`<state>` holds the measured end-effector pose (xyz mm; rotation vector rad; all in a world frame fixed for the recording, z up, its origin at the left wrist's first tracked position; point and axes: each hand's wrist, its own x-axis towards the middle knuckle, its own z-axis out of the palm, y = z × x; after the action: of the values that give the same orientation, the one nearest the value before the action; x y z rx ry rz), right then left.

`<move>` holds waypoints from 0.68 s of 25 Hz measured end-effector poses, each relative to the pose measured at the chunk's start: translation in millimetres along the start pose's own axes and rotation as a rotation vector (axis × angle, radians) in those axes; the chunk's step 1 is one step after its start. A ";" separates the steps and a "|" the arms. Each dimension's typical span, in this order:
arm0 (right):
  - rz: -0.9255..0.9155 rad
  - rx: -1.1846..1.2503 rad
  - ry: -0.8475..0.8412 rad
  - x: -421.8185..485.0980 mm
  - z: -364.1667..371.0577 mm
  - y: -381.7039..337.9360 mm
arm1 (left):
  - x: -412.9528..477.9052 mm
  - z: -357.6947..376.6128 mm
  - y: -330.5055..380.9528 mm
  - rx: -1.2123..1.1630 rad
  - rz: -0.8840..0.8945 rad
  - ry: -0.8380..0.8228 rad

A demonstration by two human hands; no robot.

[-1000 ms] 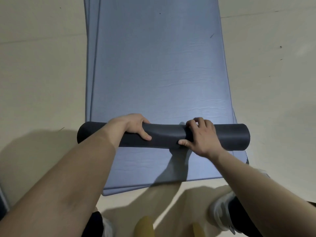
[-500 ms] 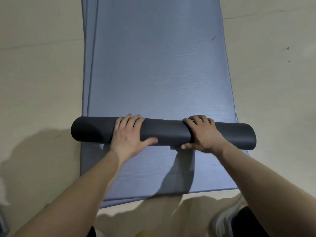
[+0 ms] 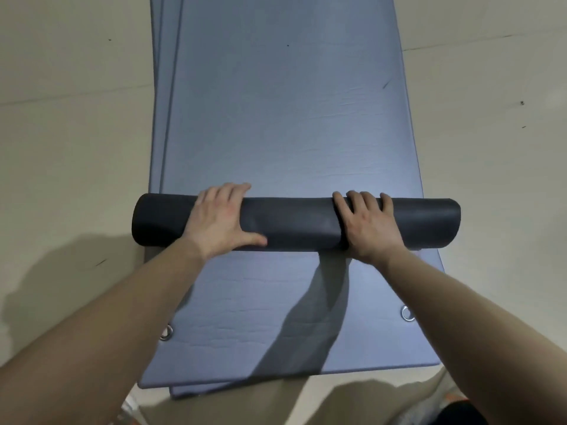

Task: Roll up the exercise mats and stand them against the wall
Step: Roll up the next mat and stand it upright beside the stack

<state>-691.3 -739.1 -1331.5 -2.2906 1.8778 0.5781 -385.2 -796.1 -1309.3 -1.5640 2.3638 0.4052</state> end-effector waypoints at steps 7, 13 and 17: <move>-0.032 0.138 -0.216 -20.5 -28.4 0.4 | -22.6 -11.8 19.6 0.176 0.017 -0.150; 0.035 0.156 -0.175 -124.3 8.6 -31.1 | -60.5 -3.9 37.5 -0.087 0.073 -0.600; 0.098 0.255 -0.236 -119.1 17.4 -44.1 | -47.6 -10.0 29.1 -0.213 -0.062 -0.528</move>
<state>-671.0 -614.3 -1310.2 -1.8935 1.8388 0.5562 -394.9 -748.7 -1279.7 -1.3903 1.9092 0.9509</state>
